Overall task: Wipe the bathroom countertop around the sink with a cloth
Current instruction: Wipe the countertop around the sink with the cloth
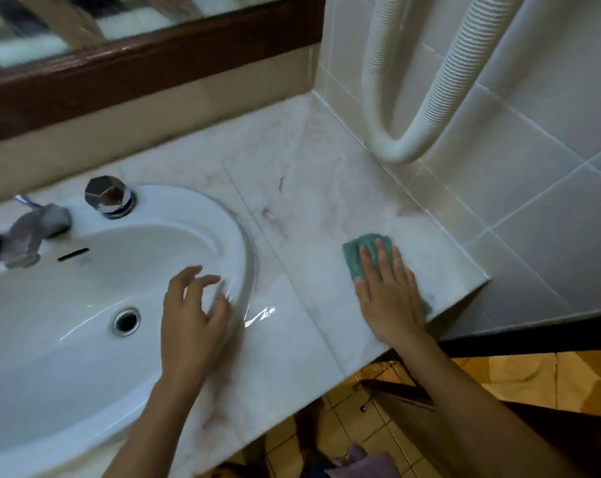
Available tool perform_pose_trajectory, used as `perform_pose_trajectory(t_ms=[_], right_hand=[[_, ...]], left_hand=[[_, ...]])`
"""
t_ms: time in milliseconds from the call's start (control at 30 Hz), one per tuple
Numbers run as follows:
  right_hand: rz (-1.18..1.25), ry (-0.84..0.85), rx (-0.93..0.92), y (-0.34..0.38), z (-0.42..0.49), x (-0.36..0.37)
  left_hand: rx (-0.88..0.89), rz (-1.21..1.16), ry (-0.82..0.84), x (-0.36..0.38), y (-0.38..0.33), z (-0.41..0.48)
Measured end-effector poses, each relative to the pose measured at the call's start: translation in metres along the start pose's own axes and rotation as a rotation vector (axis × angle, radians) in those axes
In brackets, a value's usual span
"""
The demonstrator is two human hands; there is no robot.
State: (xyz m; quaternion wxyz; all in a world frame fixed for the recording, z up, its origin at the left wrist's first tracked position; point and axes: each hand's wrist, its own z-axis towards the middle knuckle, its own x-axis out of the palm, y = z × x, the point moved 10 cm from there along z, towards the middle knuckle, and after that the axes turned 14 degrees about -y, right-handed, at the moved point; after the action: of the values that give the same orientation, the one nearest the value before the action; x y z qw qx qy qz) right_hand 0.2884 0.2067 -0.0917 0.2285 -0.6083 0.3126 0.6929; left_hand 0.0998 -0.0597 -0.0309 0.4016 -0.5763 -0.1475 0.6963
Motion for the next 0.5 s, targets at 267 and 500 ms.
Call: perform_pose_trajectory(t_ms=[267,500], right_hand=[[0.086,-0.023,-0.130,0.135,0.005,0.018],[0.111,0.051,-0.532,0.140,-0.082,0.010]], left_hand=[[-0.313,0.135,-0.092,-0.088,0.087,-0.051],[-0.340,0.477,-0.089,-0.085,0.104,-0.061]])
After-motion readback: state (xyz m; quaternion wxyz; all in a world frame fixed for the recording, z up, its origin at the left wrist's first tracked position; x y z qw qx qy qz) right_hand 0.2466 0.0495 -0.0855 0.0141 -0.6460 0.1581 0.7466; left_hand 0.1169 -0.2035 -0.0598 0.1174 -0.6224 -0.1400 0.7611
